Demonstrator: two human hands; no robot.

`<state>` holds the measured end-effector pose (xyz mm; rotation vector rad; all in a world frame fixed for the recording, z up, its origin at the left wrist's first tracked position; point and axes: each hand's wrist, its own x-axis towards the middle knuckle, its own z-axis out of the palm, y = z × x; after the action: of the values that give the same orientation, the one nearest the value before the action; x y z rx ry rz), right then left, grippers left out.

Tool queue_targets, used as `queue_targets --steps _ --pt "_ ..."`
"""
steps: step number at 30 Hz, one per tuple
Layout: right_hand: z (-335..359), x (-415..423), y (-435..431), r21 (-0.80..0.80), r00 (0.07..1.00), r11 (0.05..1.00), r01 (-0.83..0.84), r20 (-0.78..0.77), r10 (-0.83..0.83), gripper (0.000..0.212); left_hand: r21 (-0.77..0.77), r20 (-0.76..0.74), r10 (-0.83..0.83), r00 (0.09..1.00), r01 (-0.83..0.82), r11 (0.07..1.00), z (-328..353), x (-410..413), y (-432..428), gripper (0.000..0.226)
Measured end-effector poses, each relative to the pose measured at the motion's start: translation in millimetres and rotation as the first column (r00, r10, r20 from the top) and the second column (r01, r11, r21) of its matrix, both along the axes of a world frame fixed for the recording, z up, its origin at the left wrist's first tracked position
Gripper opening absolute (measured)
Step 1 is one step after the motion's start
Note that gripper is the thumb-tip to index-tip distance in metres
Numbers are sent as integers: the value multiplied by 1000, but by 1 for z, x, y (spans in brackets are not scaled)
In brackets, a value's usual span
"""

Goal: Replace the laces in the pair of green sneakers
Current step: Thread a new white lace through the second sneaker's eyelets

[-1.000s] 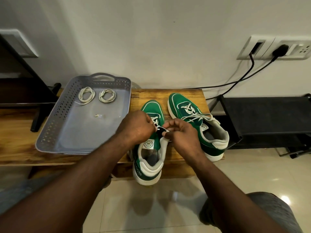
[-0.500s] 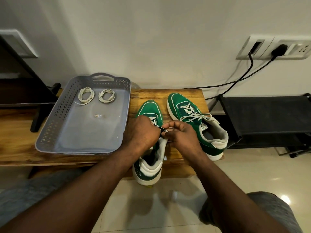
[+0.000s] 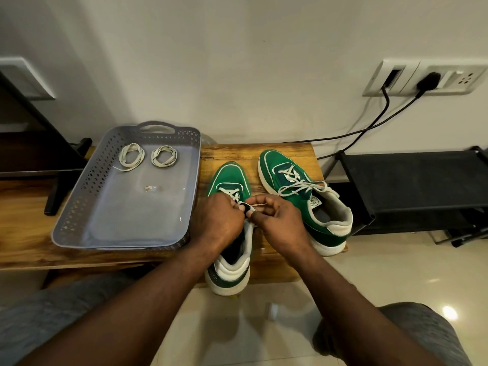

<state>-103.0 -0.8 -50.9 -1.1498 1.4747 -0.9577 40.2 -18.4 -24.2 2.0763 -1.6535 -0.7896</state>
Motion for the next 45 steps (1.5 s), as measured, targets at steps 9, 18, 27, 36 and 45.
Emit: queue_targets --steps 9,18,27,36,45 --pt "-5 1 3 -35 999 998 -44 -29 43 25 37 17 -84 996 84 996 -4 7 -3 28" --pt "4 -2 -1 44 996 999 15 89 -19 20 171 -311 125 942 -73 982 10 13 -7 16" --pt "-1 3 -14 -51 997 999 7 -82 -11 7 111 -170 -9 985 28 993 10 11 -5 15" --pt "-2 6 -15 -168 978 986 19 -203 -53 22 225 -490 189 851 -86 971 11 11 -3 14" --pt "1 3 -16 -234 941 972 -12 -332 -68 7 127 -431 73 899 -19 992 9 12 -3 9"
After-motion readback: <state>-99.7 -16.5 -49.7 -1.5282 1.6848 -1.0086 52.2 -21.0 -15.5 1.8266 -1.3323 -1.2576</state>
